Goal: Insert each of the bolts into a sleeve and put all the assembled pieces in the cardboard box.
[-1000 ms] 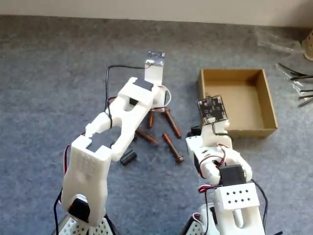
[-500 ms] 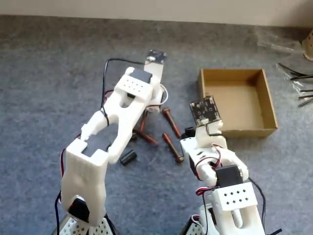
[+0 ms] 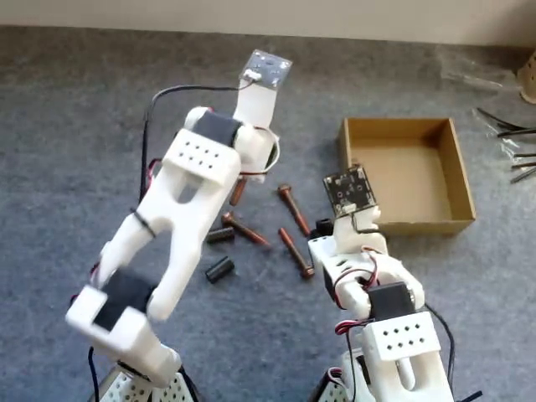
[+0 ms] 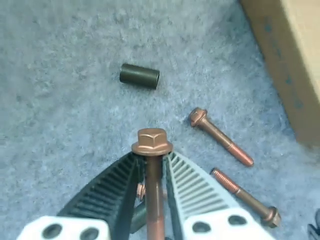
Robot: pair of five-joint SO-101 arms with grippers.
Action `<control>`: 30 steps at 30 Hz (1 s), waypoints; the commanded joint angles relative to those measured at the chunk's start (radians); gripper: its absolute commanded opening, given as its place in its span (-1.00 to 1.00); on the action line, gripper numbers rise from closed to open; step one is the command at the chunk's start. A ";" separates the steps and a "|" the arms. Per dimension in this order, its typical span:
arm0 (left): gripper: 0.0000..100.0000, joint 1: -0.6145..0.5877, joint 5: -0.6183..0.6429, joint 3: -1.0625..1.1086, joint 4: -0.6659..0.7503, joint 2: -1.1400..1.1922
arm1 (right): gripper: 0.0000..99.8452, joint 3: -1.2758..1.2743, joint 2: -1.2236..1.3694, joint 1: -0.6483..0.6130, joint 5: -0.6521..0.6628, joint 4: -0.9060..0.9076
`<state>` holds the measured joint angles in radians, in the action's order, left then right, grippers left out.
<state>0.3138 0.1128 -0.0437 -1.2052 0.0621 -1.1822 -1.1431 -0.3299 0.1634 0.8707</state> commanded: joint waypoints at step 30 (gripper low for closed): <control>-0.99 -0.067 -0.212 1.110 0.678 -1.296 | -0.99 -0.130 -0.016 -0.239 0.028 -0.380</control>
<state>0.2677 -0.0913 1.0165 -0.6022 -1.1024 -1.3265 -1.1431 -0.5554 0.1941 0.5224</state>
